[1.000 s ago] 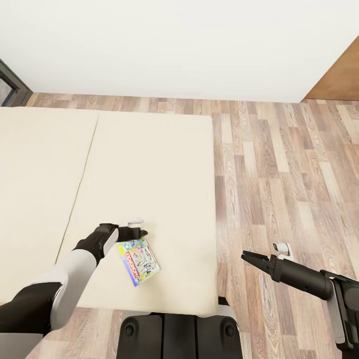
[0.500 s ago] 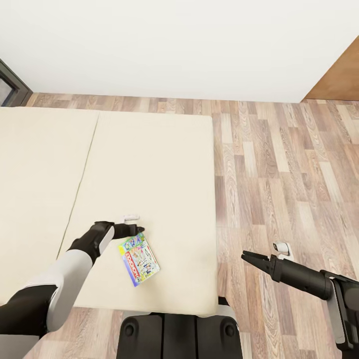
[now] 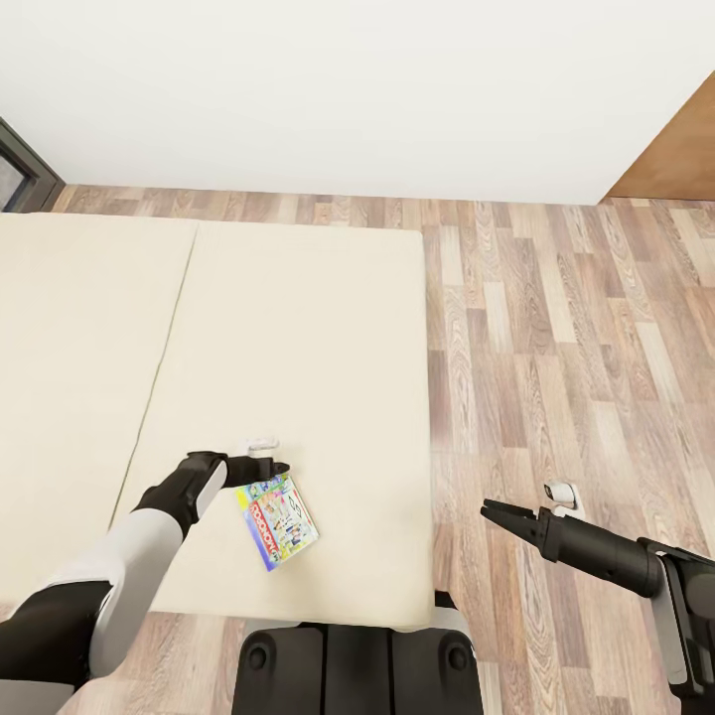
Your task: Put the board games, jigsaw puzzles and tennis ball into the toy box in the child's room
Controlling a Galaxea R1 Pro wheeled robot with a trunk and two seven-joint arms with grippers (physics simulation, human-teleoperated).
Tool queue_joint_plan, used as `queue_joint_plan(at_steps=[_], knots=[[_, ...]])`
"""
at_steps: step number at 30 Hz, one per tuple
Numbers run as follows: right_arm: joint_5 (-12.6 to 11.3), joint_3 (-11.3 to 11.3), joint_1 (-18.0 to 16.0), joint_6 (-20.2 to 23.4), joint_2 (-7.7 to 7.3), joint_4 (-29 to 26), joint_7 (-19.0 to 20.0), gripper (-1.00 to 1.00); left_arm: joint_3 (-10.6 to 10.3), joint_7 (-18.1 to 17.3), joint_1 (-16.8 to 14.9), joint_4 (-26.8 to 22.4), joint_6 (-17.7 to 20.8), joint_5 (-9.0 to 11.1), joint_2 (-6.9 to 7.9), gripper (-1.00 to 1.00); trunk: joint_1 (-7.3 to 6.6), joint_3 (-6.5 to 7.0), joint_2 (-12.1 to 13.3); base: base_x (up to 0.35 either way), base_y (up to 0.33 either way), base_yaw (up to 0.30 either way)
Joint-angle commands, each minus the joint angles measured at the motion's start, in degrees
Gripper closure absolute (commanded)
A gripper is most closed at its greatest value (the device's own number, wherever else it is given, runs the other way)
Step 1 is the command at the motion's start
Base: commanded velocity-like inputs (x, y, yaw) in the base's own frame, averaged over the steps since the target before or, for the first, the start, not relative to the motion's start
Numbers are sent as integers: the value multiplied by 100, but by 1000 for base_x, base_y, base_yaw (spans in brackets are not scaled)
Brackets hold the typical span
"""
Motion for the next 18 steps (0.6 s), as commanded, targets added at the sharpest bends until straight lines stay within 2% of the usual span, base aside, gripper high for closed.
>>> queue_joint_plan(at_steps=[1, 8, 18], knots=[[-11, -2, -2, 59, -1, -1, 12, -100, 36, -24, 13, -8, 48, 3, -4, -100, 3, -5, -7, 0, 0, 0], [-8, 0, -2, 59, -1, -1, 12, -100, 40, -29, 145, -9, 55, 2, 1, -100, 3, -5, -7, 0, 0, 0], [-10, 7, -2, 59, -1, -1, 12, -100, 43, -32, 222, -10, 66, 12, 179, -100, 3, -5, -7, 0, 0, 0]])
